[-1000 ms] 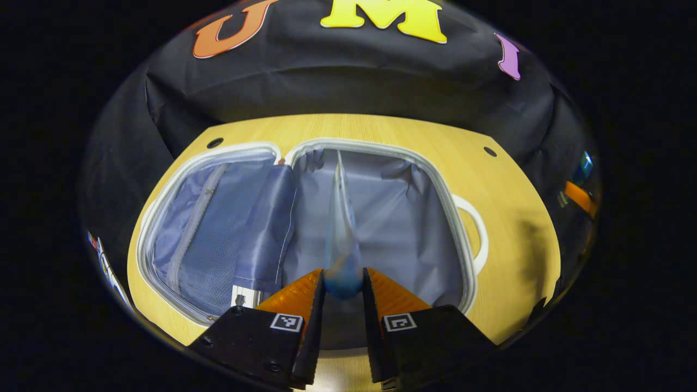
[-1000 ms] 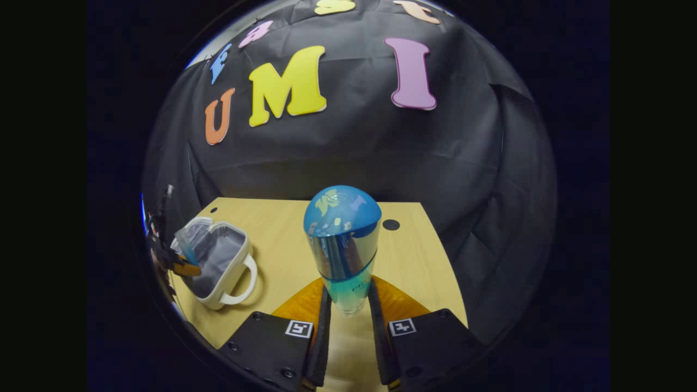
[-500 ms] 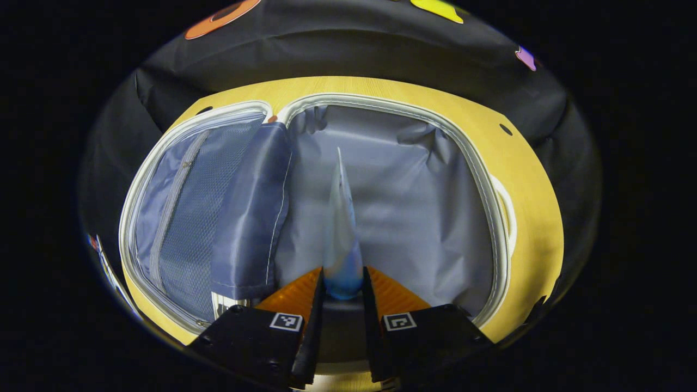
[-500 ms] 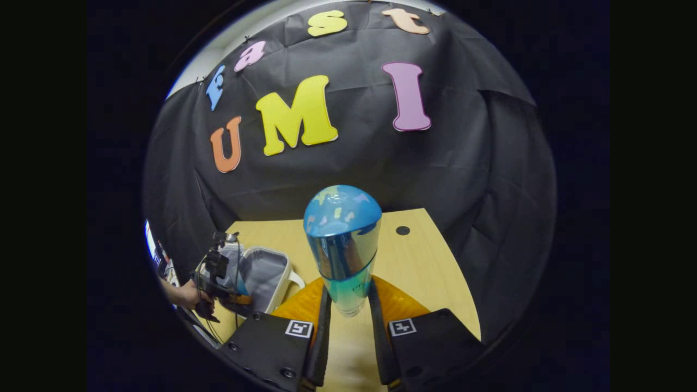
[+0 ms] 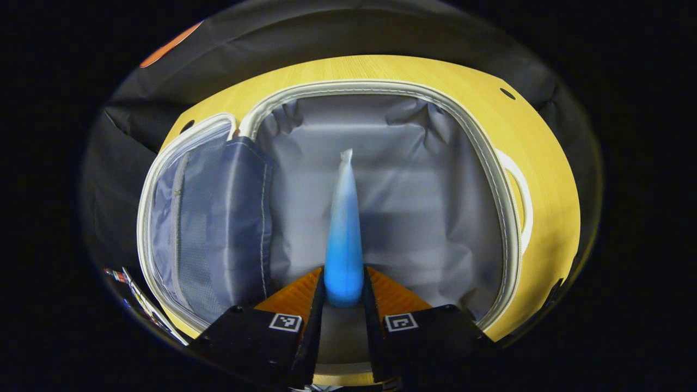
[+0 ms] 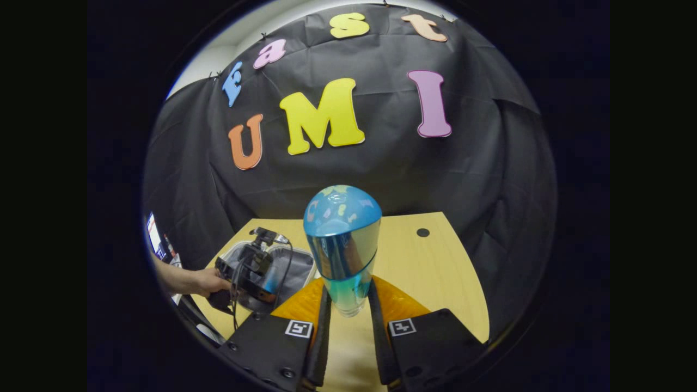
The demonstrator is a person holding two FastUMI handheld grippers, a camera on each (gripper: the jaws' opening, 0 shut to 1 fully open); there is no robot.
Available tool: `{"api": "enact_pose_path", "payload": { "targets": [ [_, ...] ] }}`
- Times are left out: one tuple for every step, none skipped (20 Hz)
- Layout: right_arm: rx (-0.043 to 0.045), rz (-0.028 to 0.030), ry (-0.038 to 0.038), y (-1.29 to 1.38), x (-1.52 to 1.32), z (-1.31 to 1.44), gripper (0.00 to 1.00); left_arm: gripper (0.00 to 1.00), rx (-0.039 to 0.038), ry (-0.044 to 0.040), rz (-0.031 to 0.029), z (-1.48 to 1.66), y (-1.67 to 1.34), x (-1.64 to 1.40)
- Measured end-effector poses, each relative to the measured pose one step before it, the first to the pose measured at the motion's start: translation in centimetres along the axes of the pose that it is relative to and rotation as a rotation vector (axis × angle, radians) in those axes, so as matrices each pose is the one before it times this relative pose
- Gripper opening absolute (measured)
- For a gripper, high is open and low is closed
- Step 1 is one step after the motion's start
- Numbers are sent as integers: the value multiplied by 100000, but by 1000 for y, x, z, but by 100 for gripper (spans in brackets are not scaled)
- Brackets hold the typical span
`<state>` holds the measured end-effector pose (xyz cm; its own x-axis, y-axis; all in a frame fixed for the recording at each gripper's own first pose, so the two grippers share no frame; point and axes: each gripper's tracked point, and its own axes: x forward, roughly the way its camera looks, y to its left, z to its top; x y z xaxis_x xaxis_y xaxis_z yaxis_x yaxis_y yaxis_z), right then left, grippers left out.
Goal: First open the suitcase, pack the skin care products into it, and then close the suitcase.
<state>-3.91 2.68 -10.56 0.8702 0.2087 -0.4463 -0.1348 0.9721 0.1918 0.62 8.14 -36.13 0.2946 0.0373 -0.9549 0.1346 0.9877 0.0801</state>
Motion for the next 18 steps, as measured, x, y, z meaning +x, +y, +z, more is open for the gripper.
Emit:
{"api": "enact_pose_path", "payload": {
  "targets": [
    [409, 508, 92, 268, -7, -245, 34, 35, 520, -663, 618, 333, -19, 192],
    [-311, 249, -87, 182, -81, -233, 34, 35, 93, 1237, -161, -171, 15, -10],
    [-618, 381, 751, 158, 106, -418, 33, 43, 188, 242, 517, 106, 73, -156],
    [-279, 1018, 1114, 388, 185, -354, 34, 44, -211, 553, -1106, -262, -289, 118],
    [-558, 1184, 1058, 604, 82, -278, 34, 45, -933, -1161, -1286, 233, -153, -402],
    [-1456, 1156, 842, 556, 278, -45, 34, 48, -1148, -1877, -1252, -94, -198, -248],
    [-2118, 1275, 848, 665, 361, -8, 34, 58, -1777, -2611, -1083, 188, 106, -490],
    [-1708, 1601, 823, 830, 460, 137, 34, 70, -2784, -3768, -2160, 182, -110, -774],
    [-1615, 1815, 1228, 979, 863, -127, 34, 78, -2195, -3608, -2763, 168, -73, -1089],
    [-1257, 2513, 1507, 1190, 1044, -51, 34, 82, -2063, -4721, -2533, 315, 106, -1451],
    [-124, 2974, 2375, 1524, 1286, -293, 34, 87, -2194, -6426, -2335, 446, 211, -1507],
    [1152, 3053, 2585, 1549, 1548, -284, 34, 88, -1971, -6173, -1028, 409, 684, -1819],
    [2035, 3270, 2136, 1540, 1940, -240, 34, 89, -1192, -6325, 213, 575, 1115, -2011],
    [2332, 3382, 2236, 1597, 2170, -346, 33, 91, -1030, -5750, 1077, 481, 1381, -1817],
    [1928, 2150, 3260, 1331, 2309, -810, 34, 91, -859, -5307, 1475, 452, 1592, -1667],
    [2318, 1663, 3525, 1082, 2470, -926, 34, 91, -1845, -4053, 899, 215, 1573, -1429],
    [1235, 106, 3459, 722, 2379, -1271, 31, 91, -2895, -2138, 443, -131, 1479, -1160],
    [1529, -1160, 3946, 279, 2393, -1344, 34, 92, -3626, -650, 415, -419, 1435, -987]
  ]
}}
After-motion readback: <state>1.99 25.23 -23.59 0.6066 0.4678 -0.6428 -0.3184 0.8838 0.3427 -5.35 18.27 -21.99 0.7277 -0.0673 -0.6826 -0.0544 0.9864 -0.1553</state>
